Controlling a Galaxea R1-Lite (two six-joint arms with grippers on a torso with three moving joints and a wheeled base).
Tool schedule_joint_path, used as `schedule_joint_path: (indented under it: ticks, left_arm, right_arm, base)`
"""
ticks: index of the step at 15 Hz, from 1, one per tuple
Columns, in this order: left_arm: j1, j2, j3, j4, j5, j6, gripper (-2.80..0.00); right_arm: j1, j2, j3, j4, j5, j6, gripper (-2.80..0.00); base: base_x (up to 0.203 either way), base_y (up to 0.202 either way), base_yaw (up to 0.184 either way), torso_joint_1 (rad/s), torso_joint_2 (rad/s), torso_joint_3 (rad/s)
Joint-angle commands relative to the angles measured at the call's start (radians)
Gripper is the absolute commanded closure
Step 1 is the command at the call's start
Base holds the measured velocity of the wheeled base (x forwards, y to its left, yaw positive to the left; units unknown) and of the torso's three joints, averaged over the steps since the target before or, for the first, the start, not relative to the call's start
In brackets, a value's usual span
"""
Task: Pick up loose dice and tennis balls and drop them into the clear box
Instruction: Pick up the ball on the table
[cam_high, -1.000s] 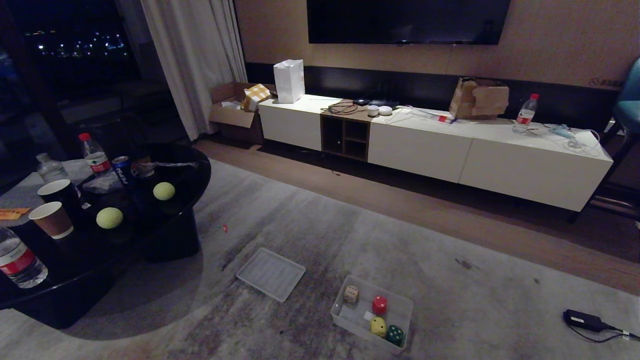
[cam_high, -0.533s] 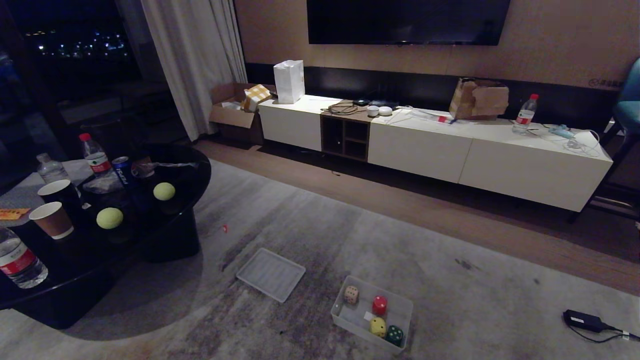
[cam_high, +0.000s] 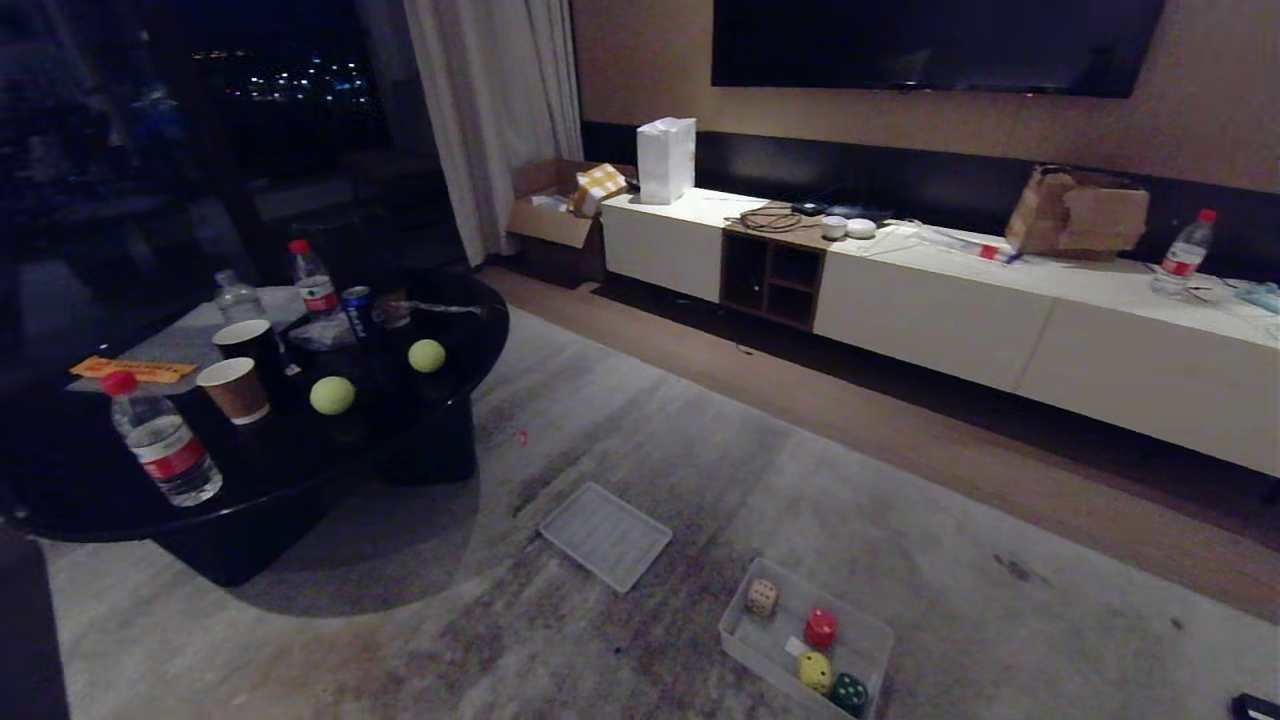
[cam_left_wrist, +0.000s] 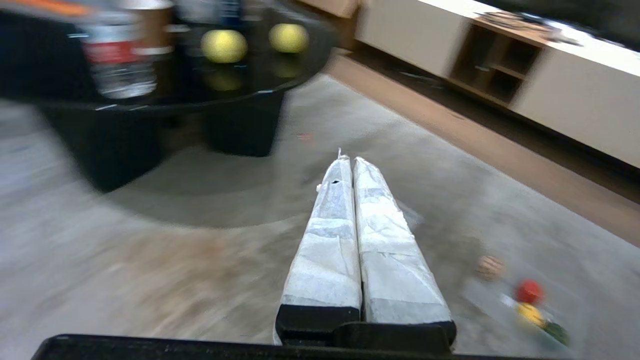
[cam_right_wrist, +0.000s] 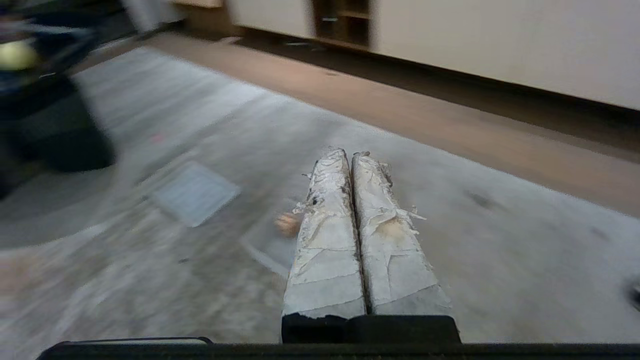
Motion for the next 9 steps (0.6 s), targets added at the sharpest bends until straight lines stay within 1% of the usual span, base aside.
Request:
schedule_joint_path:
  ticks: [1,9]
  left_arm:
    - [0.0,0.001,0.002,-0.001,0.001,-0.002,0.0]
    - [0.0,0.001,0.002,-0.001,0.001,-0.002,0.0]
  right_arm:
    - [0.001,0.002,0.005,0.0,0.0,0.001,0.0]
    - [0.001,0.002,0.005,0.0,0.0,0.001,0.0]
  base:
    - [-0.001,-0.012,0.159,0.002,0.0,0.001]
    - [0.001,-0.008,0.163,0.003,0.0,0.0]
